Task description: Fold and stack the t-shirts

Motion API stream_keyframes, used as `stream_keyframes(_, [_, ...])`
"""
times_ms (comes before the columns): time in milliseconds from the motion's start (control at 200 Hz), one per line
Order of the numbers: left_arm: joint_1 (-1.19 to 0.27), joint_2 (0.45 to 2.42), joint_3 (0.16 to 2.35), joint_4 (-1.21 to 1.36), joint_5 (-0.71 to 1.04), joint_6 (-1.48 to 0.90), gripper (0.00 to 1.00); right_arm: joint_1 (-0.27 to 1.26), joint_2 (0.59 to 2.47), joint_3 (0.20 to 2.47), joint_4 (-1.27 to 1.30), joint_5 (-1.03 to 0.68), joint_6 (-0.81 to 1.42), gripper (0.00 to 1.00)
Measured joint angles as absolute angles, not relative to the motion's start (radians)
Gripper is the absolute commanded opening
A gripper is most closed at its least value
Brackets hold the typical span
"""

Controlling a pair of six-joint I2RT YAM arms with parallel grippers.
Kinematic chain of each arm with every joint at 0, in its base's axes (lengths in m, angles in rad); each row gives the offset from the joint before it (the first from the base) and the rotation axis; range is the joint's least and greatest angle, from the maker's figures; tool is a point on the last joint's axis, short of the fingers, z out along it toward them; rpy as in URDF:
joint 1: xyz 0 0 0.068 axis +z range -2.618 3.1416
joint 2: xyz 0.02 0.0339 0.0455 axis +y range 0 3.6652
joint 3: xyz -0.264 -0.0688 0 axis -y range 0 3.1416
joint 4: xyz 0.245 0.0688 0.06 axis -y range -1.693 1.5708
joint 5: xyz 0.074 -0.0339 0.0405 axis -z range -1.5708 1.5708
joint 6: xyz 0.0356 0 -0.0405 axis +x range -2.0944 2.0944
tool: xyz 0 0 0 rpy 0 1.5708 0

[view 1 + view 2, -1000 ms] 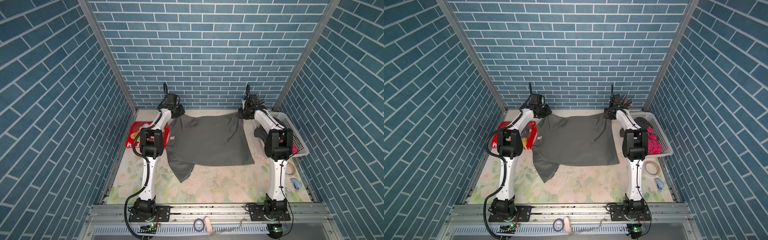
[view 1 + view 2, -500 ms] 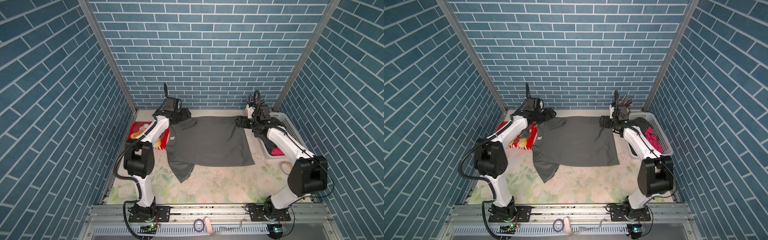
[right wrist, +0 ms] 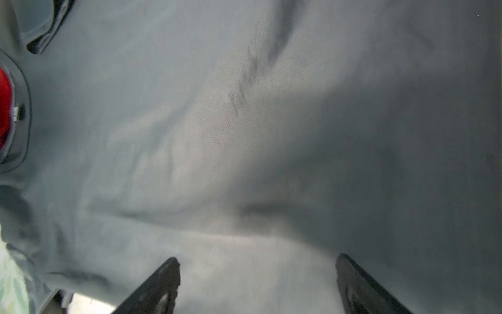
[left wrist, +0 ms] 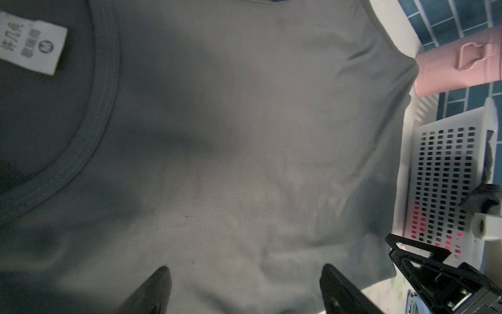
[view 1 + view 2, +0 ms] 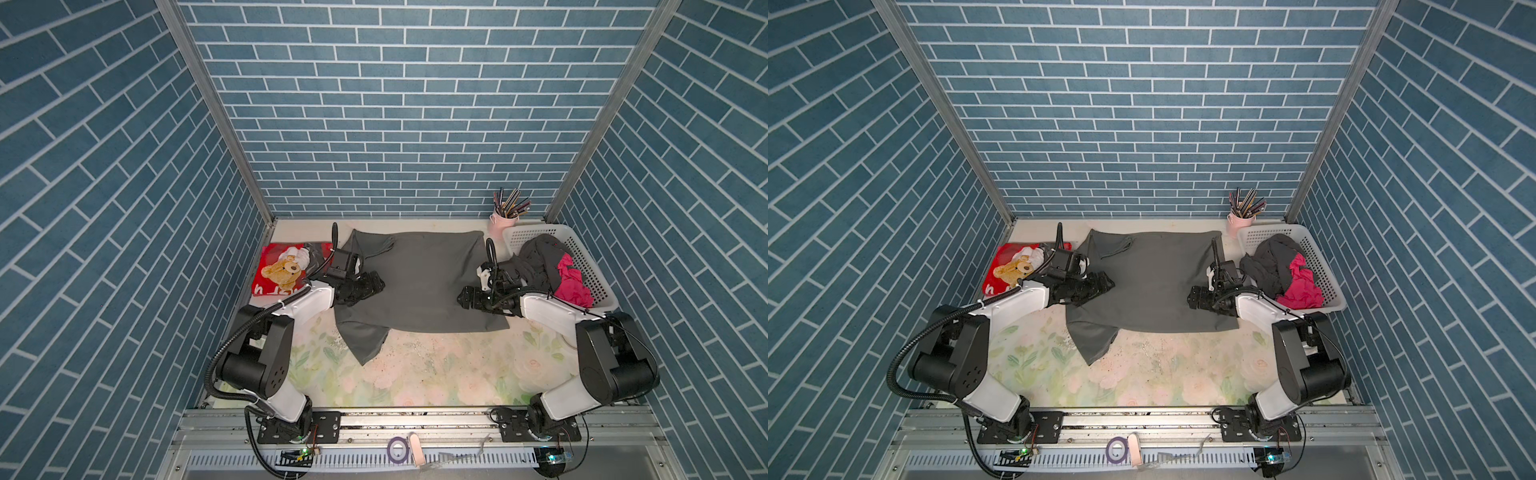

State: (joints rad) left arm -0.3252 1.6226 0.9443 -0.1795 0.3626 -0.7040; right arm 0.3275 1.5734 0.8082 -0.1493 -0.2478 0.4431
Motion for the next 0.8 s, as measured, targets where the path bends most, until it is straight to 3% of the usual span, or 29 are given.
stream_keyframes(560, [-0.317, 1.980, 1.227, -0.055, 0.396, -0.747, 0.88, 0.201, 1.944, 1.185, -0.070, -0.281, 0.432, 0.91])
stream_keyframes(800, [-0.322, 1.938, 1.261, -0.156, 0.260, -0.714, 0.88, 0.212, 1.908, 1.208, -0.177, -0.245, 0.422, 0.92])
